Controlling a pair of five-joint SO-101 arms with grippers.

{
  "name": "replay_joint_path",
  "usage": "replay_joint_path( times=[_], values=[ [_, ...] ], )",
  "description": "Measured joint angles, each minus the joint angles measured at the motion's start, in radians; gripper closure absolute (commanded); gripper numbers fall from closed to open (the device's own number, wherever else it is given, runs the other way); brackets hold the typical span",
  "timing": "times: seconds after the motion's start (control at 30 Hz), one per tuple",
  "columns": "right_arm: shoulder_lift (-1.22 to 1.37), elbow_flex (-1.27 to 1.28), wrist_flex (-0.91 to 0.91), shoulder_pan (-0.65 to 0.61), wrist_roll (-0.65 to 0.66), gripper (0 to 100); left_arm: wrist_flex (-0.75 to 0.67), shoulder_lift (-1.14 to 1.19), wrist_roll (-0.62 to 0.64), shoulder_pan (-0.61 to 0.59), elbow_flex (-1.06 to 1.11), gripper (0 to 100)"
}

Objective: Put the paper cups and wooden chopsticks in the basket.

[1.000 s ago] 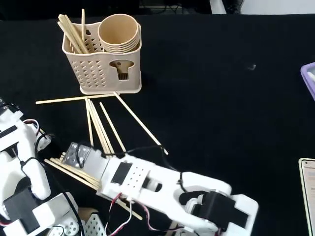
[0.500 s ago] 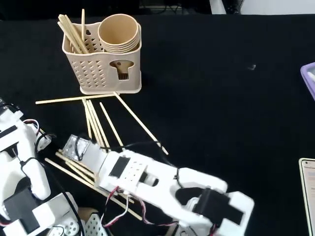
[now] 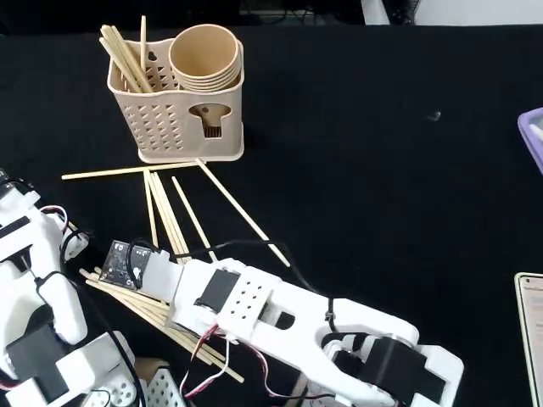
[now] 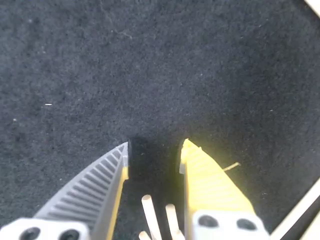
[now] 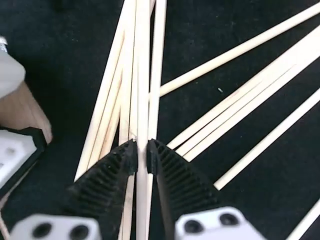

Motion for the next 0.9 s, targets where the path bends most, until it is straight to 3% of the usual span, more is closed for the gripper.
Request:
replay_joint_path(
  times=[0.27, 0.5, 0.67, 0.9],
  values=[
    [0.160, -0.011, -0.044, -0.015, -0.015, 77.6, 0.000, 0.000, 0.000, 0.000, 0.000, 82],
    [0.241, -0.058, -0.044, -0.028, -0.043, 81.1, 0.000, 0.000, 0.000, 0.000, 0.000, 82],
    [0.258, -0.069, -0.044, -0.028, -0.043, 99.5, 0.000, 0.000, 0.000, 0.000, 0.000, 82],
    [0.261, -0.078, -0.055, -0.015, -0.043, 96.5, 0.000, 0.000, 0.000, 0.000, 0.000, 82]
  ],
)
